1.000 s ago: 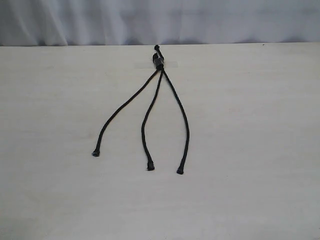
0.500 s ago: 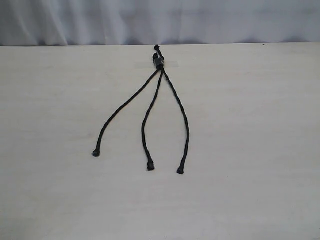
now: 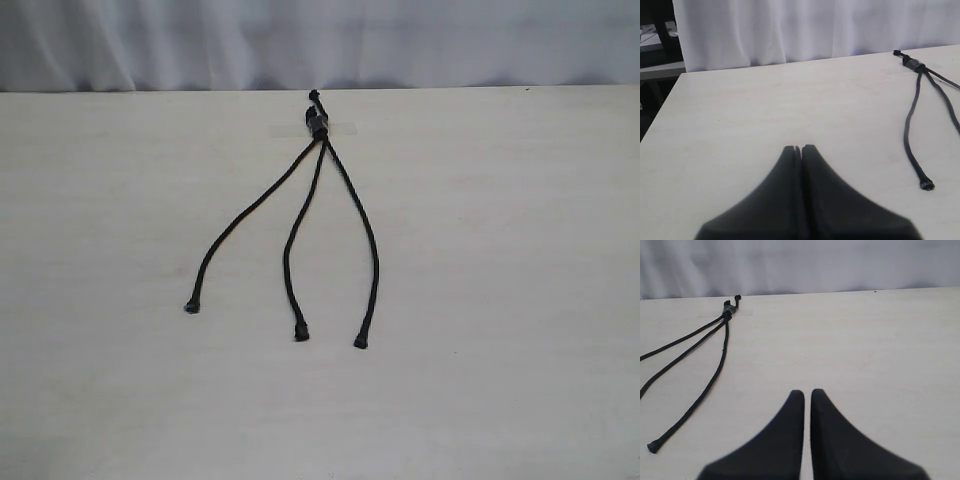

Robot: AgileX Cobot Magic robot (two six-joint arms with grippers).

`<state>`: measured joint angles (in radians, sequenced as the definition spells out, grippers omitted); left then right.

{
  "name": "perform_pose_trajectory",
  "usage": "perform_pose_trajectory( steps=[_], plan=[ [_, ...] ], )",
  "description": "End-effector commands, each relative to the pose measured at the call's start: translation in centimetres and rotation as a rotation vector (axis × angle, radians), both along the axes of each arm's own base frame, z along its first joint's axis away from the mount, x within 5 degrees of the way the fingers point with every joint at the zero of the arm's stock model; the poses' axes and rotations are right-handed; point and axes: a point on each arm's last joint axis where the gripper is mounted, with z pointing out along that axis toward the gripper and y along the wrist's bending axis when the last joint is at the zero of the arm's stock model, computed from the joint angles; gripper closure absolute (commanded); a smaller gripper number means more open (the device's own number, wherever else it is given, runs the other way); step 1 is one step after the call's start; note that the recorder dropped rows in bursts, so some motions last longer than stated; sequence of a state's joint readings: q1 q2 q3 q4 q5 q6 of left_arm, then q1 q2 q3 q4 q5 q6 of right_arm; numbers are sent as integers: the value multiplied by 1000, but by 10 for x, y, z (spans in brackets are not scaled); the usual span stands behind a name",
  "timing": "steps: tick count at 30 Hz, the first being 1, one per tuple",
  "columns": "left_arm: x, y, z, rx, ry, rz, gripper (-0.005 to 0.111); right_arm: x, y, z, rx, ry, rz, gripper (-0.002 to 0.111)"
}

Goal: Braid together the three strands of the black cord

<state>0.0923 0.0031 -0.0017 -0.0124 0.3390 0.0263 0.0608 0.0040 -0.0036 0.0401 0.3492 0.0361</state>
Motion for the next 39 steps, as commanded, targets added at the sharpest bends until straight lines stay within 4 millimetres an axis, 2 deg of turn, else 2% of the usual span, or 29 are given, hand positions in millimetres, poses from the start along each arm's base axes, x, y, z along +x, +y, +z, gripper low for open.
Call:
perform_pose_trajectory(
  steps=[1,10,17,21,27,39],
  plan=[
    [0,0,1,-1,-18,6,107,0,0,0,-2,-13,-7,104],
    [0,0,1,-1,-18,6,107,3,-1,15,9,-181,-13,104],
    [0,0,1,-1,-18,6,107,3,-1,17,-11,-206,-10,104],
    [0,0,1,-1,-18,6,107,3,-1,28,-162,-334,0,104],
    [0,0,1,-1,-18,6,107,0,-2,45,-153,-517,-24,104],
    [0,0,1,-1,-18,6,107,0,-2,44,-180,-514,-23,104]
  ],
)
